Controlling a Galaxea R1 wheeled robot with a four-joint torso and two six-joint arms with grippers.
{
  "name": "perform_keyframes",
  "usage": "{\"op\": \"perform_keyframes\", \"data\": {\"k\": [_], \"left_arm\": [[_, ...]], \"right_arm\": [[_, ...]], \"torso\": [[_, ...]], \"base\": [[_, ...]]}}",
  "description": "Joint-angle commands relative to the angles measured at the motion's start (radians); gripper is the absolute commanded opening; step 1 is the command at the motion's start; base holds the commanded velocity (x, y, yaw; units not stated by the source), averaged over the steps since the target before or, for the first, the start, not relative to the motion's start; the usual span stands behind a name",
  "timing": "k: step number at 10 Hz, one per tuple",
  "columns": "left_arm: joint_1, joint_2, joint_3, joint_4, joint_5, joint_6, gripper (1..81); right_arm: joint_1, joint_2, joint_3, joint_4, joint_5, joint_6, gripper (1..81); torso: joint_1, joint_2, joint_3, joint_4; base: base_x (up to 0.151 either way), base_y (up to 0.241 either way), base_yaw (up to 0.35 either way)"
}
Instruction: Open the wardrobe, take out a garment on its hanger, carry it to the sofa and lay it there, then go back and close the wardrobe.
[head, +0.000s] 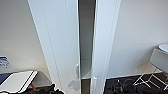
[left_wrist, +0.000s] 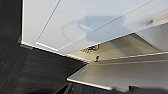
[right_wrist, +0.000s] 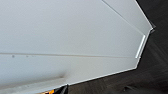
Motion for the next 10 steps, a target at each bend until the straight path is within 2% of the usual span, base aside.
{"op": "perform_keyframes", "data": {"k": [1,3,5,6,8,10], "left_arm": [[-0.031,0.058,-0.021,0.030,0.019,0.031,81.1],[0.067,0.090,-0.024,0.109,-0.024,0.031,81.1],[0.178,0.122,-0.027,0.215,-0.038,0.031,81.1],[0.248,0.143,-0.051,0.282,-0.073,0.031,81.1],[0.391,0.203,-0.154,0.369,-0.168,0.030,81.1],[0.486,0.285,-0.262,0.457,-0.181,0.030,81.1]], "right_arm": [[0.048,0.107,-0.093,-0.003,-0.023,-0.096,81.1],[-0.034,0.144,-0.159,-0.029,-0.025,-0.153,81.1],[-0.156,0.168,-0.231,-0.096,-0.027,-0.206,81.1],[-0.244,0.199,-0.304,-0.153,-0.024,-0.240,81.1],[-0.405,0.285,-0.477,-0.234,0.007,-0.303,81.1],[-0.538,0.349,-0.608,-0.268,0.038,-0.369,81.1]], "torso": [[0.000,0.000,0.000,0.000],[0.000,0.000,0.000,0.000],[0.000,0.000,0.000,0.000],[0.000,0.000,0.000,0.000],[0.000,0.000,0.000,0.000],[0.000,0.000,0.000,0.000]], "base": [[0.000,0.000,0.000],[0.000,0.000,0.000],[0.000,0.000,0.000],[0.000,0.000,0.000],[0.000,0.000,0.000],[0.000,0.000,0.000]]}}
